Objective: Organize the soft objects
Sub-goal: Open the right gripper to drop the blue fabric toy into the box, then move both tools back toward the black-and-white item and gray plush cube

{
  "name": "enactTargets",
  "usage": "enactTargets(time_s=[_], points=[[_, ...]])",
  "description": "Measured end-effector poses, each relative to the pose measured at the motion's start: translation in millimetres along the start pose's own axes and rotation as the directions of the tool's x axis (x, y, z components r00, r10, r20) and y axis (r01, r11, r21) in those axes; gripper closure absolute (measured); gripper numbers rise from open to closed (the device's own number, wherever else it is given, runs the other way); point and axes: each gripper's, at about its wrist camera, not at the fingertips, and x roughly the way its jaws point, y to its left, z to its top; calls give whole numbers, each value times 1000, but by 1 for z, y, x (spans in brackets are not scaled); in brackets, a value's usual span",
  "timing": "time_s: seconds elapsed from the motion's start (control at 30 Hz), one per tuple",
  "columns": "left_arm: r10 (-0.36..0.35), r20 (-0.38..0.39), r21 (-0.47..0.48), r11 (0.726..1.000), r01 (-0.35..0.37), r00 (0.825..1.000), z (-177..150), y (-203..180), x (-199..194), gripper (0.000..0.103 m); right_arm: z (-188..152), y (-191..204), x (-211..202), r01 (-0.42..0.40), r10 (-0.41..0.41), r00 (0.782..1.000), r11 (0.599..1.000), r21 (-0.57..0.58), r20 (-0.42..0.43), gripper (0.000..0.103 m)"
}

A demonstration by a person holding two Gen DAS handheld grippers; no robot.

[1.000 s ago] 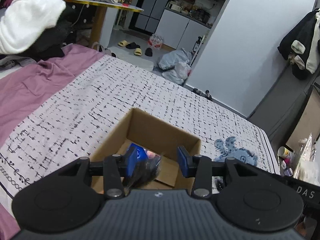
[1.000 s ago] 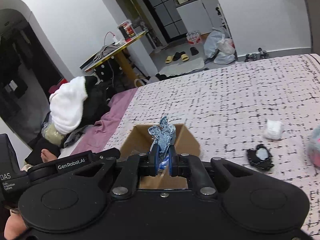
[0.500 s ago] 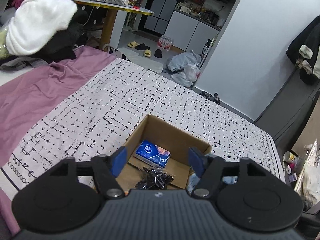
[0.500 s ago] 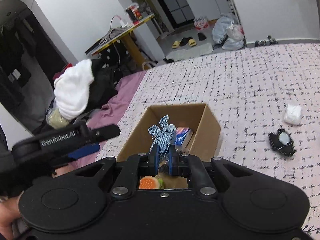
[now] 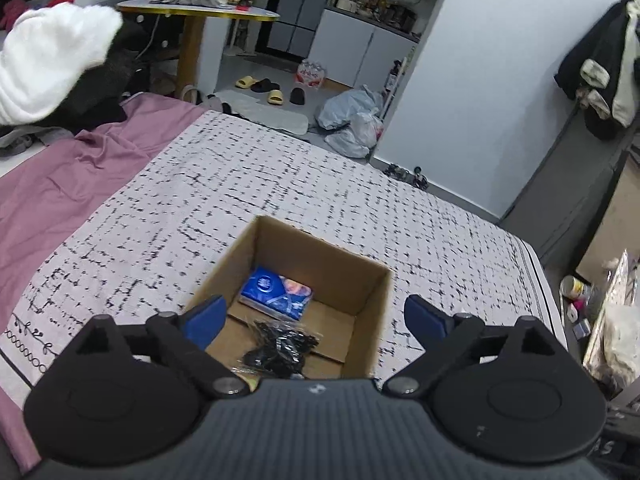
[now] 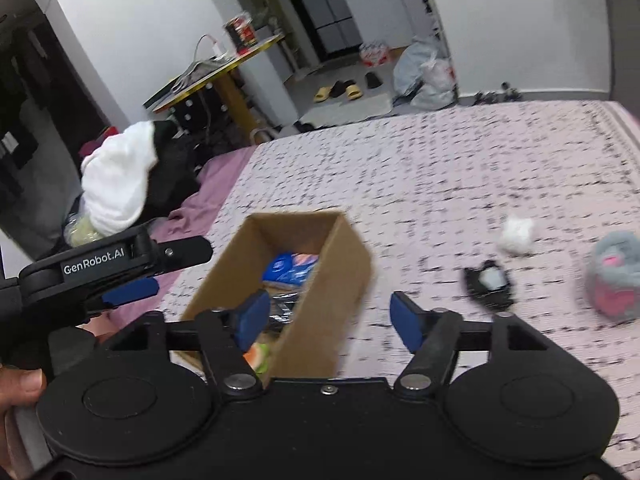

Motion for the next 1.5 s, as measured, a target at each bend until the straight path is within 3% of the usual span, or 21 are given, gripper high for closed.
enactTargets(time_s=[0.13, 0.43, 0.67, 1.17, 1.5], points=[[-22, 16, 10, 1000, 22, 1000, -6, -19, -3, 8, -2, -22, -15, 33, -33, 999, 999, 7, 33, 10], [-19, 15, 117, 993, 17, 1000, -30, -71, -4, 2, -5, -68, -46, 74, -78, 994, 996, 58, 79, 0], [-18, -12, 178, 984, 20, 1000, -39, -104, -6, 1, -5, -100, -63, 91, -100, 991, 990, 104, 89, 0], [-69, -43, 182, 980, 75, 997, -51, -152, -10, 0, -7, -149, -95, 109, -129, 983, 983, 149, 128, 0], [-90, -72, 193, 976, 103, 993, -57, -179, 4, 0, -8, -180, -103, 177, -208, 965, 966, 187, 161, 0]])
